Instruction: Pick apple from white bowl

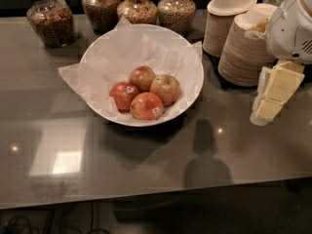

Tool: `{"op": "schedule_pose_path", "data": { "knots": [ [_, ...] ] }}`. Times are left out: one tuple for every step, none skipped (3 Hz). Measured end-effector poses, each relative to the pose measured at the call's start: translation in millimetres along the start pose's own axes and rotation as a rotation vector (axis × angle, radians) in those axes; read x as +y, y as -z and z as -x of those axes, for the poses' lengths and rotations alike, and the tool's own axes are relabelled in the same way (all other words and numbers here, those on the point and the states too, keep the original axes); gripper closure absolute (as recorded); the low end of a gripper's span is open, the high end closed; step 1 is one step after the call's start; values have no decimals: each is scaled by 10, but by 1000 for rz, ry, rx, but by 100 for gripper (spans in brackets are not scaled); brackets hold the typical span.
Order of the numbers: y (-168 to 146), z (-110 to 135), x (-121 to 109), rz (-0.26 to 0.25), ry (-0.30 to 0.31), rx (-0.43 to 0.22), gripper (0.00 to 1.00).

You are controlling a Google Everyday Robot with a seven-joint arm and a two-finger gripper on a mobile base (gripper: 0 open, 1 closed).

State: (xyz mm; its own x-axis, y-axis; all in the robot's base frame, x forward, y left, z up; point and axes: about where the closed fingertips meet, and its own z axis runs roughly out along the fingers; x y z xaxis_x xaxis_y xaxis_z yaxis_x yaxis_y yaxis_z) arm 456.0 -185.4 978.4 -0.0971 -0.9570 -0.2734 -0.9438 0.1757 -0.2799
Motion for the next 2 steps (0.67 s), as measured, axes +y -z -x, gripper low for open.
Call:
{"op": "schedule_pose_path", "data": {
  "knots": [
    [-197,196,-30,38,57,-49,0],
    [-200,197,-30,38,58,-50,0]
  ]
}}
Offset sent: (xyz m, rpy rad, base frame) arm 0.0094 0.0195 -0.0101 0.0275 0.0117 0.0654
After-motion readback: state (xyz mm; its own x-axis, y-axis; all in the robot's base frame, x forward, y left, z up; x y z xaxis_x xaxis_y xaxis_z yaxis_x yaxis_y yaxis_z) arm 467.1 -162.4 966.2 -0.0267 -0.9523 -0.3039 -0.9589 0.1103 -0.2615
